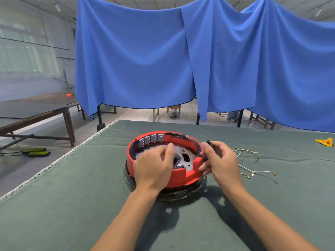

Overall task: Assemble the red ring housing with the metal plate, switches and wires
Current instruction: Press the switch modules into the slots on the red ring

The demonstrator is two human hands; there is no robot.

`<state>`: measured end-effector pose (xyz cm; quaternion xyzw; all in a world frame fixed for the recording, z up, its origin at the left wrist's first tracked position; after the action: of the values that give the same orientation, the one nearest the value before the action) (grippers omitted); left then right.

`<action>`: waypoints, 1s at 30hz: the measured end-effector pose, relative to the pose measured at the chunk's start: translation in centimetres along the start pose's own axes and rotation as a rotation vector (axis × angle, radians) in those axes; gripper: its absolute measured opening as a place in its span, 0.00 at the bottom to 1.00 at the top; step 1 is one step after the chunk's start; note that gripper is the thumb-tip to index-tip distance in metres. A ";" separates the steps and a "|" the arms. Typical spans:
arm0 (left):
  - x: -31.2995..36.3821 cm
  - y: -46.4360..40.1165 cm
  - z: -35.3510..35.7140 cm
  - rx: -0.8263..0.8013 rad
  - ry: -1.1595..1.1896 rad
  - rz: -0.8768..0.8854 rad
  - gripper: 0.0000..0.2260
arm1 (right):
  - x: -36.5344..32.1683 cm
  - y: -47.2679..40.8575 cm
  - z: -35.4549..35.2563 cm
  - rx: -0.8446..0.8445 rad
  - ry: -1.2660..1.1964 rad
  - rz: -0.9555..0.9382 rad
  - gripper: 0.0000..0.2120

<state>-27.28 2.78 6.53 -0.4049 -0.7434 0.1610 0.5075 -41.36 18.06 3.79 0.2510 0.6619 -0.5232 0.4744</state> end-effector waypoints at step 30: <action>2.5 1.3 -1.0 -0.013 -0.045 0.180 0.13 | -2.8 2.2 2.0 -0.108 0.260 -0.184 0.11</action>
<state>-26.18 5.25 7.69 -0.4696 -0.7162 0.2104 0.4714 -37.64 17.40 5.29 0.2293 0.7650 -0.4912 0.3477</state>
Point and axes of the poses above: each hand's wrist, its own y-axis away from the middle knuckle, its own z-axis out of the palm, x = y × z, the point moved 9 cm from there along -y, towards the middle knuckle, and after that the axes turned 2 degrees about -z, right-handed, at the moved point
